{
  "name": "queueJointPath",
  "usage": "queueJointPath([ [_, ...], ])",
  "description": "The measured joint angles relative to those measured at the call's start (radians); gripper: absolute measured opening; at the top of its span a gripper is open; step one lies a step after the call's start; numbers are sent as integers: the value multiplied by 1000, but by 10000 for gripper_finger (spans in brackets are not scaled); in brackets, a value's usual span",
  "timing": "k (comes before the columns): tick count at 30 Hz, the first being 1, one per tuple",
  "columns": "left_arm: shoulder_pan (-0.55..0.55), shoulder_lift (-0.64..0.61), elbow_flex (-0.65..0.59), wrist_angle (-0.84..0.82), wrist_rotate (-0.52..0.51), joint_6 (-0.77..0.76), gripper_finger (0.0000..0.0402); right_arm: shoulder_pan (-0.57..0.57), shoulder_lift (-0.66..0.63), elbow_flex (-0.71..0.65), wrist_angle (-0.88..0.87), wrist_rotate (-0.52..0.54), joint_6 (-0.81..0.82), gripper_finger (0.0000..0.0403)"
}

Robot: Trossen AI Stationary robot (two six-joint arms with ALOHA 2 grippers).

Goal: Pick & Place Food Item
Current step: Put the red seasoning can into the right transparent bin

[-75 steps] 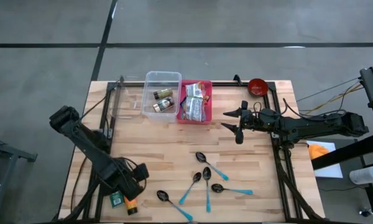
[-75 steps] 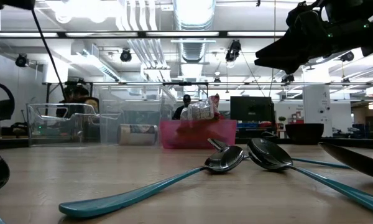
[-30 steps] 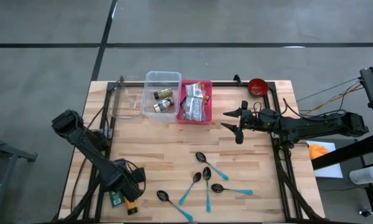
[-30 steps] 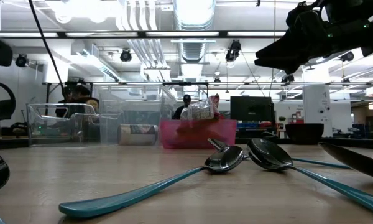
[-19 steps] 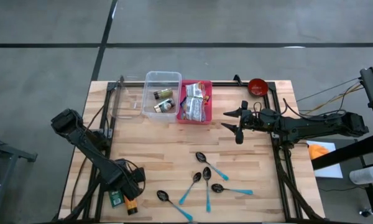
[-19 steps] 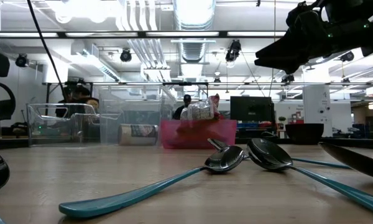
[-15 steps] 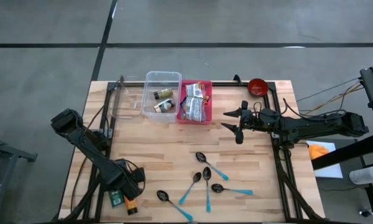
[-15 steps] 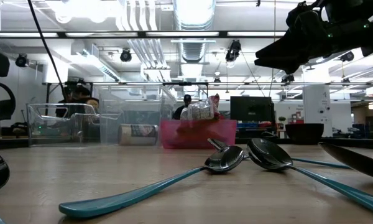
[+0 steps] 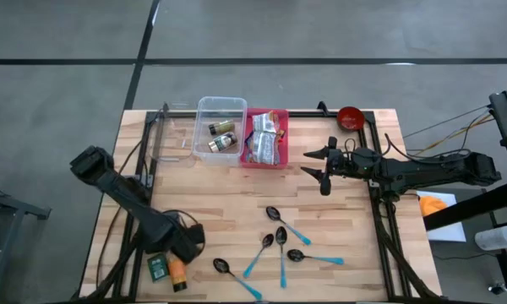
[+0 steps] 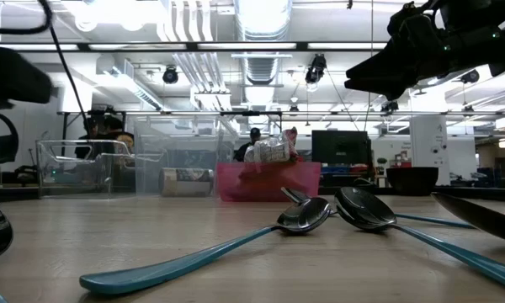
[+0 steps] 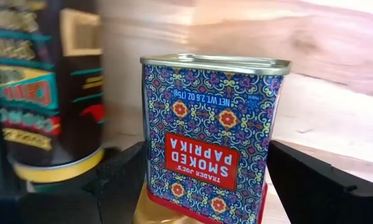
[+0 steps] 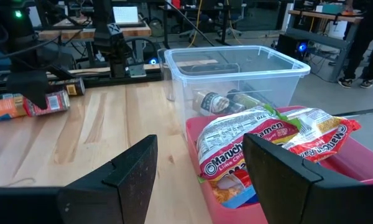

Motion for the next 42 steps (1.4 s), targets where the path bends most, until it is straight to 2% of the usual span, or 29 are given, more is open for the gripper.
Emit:
queueJointPath([
  [11,187,0,0,27,-16,285,319,0,0,0,0,0,0,235],
  [24,420,0,0,53,-119,671,319,0,0,0,0,0,0,235],
  [32,542,1,0,89,-142,875,319,0,0,0,0,0,0,235],
  [35,573,2,6,102,-146,917,319,0,0,0,0,0,-1,235],
  [42,582,4,38,91,-115,912,319,0,0,0,0,0,0,235],
])
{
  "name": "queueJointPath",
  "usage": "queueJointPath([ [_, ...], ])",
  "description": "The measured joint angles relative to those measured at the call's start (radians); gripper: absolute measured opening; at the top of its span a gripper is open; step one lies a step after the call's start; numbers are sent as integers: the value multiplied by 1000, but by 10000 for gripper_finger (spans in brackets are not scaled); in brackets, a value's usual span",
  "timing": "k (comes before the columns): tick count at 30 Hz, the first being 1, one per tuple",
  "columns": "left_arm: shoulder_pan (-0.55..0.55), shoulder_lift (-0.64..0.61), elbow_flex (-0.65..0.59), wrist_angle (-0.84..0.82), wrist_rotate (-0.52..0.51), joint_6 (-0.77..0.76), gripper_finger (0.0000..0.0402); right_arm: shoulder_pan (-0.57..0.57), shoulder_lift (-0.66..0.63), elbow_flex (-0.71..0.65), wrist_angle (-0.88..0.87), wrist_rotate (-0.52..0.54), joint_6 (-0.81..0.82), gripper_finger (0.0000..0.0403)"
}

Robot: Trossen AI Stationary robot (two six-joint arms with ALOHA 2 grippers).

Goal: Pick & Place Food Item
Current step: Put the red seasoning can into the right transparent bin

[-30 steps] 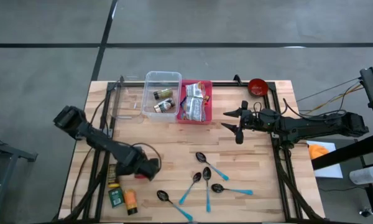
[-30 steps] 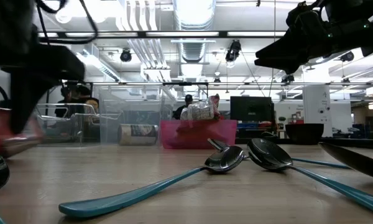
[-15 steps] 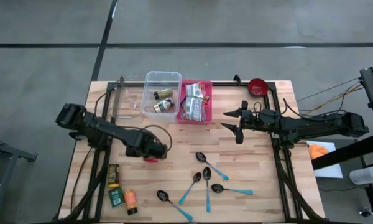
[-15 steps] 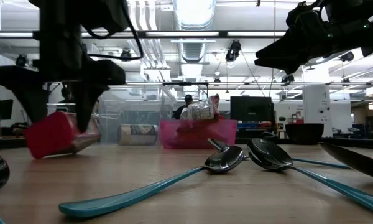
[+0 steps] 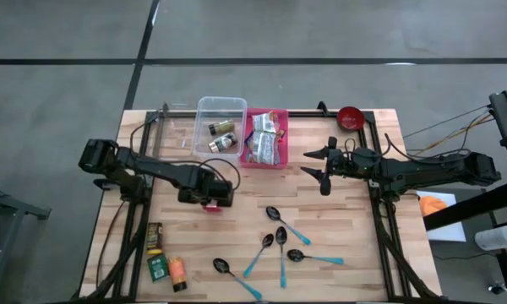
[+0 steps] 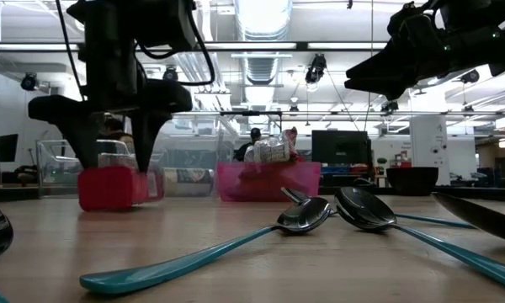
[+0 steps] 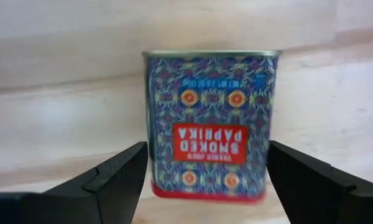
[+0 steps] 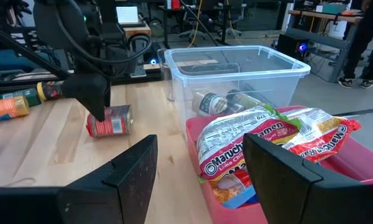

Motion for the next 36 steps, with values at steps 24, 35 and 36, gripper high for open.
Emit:
queueJointPath([
  [24,0,-2,13,-13,44,-7,319,0,0,0,0,0,0,235],
  [35,0,-2,13,0,29,1,319,0,0,0,0,0,-1,235],
  [36,0,-2,13,0,29,1,319,0,0,0,0,0,-1,235],
])
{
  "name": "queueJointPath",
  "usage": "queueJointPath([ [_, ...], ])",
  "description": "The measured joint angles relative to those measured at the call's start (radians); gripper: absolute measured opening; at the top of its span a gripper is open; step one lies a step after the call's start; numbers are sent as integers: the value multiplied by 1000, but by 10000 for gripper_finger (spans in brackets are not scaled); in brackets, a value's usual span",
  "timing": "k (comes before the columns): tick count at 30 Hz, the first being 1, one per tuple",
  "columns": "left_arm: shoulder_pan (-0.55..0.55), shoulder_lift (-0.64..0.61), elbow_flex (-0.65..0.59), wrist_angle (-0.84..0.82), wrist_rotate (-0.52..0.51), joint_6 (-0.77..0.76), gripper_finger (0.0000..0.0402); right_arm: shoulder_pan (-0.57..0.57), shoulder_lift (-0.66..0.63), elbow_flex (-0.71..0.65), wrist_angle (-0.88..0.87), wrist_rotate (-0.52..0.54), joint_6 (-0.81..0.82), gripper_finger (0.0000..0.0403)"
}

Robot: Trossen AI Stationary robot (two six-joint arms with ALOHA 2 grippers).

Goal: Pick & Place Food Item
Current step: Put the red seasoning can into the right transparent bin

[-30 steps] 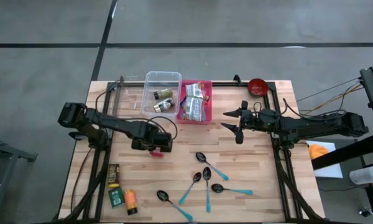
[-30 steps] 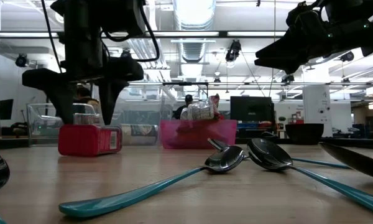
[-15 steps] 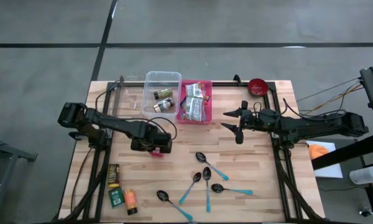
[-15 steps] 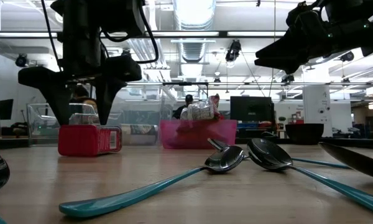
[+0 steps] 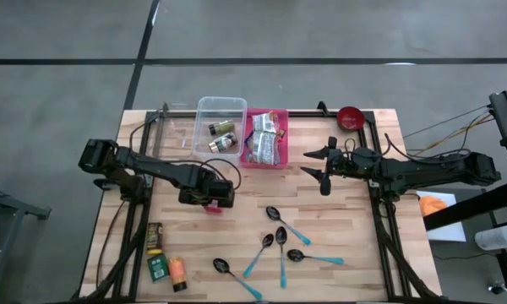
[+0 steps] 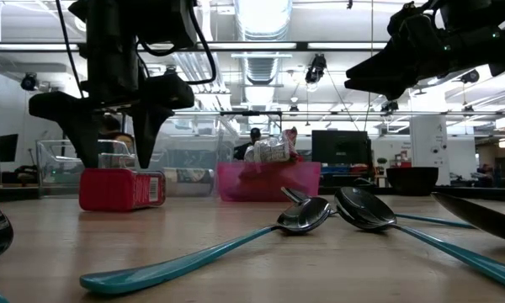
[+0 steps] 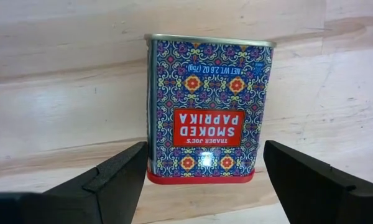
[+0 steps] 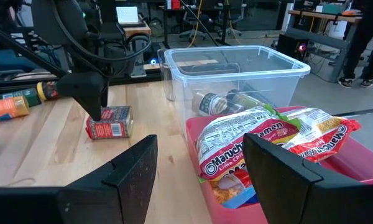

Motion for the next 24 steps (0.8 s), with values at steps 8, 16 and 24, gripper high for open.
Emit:
queueJointPath([
  [8,0,0,0,5,0,0,319,0,0,0,0,0,0,235],
  [16,1,-1,0,3,-12,-3,319,0,0,0,0,0,1,235],
  [24,1,-1,0,3,-15,-4,319,0,0,0,0,0,0,235],
])
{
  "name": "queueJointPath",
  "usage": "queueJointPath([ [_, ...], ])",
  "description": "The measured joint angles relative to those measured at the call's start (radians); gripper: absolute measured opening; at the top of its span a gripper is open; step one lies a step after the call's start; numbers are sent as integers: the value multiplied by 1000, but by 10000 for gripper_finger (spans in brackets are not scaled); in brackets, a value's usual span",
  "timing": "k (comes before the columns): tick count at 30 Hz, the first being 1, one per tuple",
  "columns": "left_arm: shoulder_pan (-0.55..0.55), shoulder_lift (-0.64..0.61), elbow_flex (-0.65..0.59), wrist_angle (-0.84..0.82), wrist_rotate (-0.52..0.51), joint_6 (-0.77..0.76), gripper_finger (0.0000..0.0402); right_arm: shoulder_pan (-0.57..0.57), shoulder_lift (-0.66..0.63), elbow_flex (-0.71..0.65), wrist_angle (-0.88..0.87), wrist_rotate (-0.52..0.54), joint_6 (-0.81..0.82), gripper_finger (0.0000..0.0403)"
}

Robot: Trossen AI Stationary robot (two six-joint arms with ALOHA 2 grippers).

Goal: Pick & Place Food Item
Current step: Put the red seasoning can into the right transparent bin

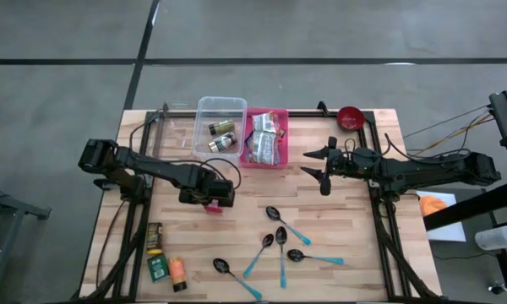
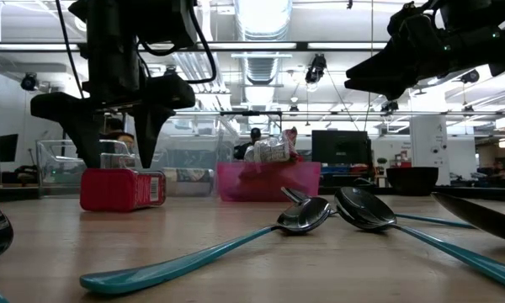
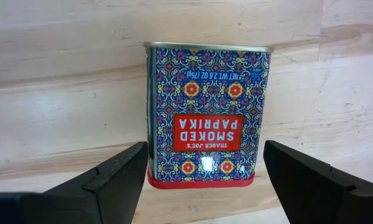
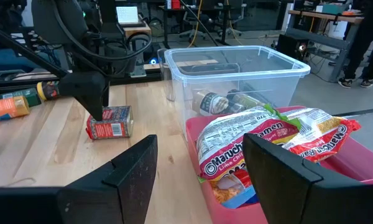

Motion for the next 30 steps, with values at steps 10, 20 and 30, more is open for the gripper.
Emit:
queueJointPath([
  [10,0,0,0,1,0,-74,319,0,0,0,0,0,1,235],
  [20,1,0,0,1,11,-104,320,0,0,0,0,0,1,235],
  [30,1,0,0,16,11,-79,382,0,0,0,0,0,0,235],
])
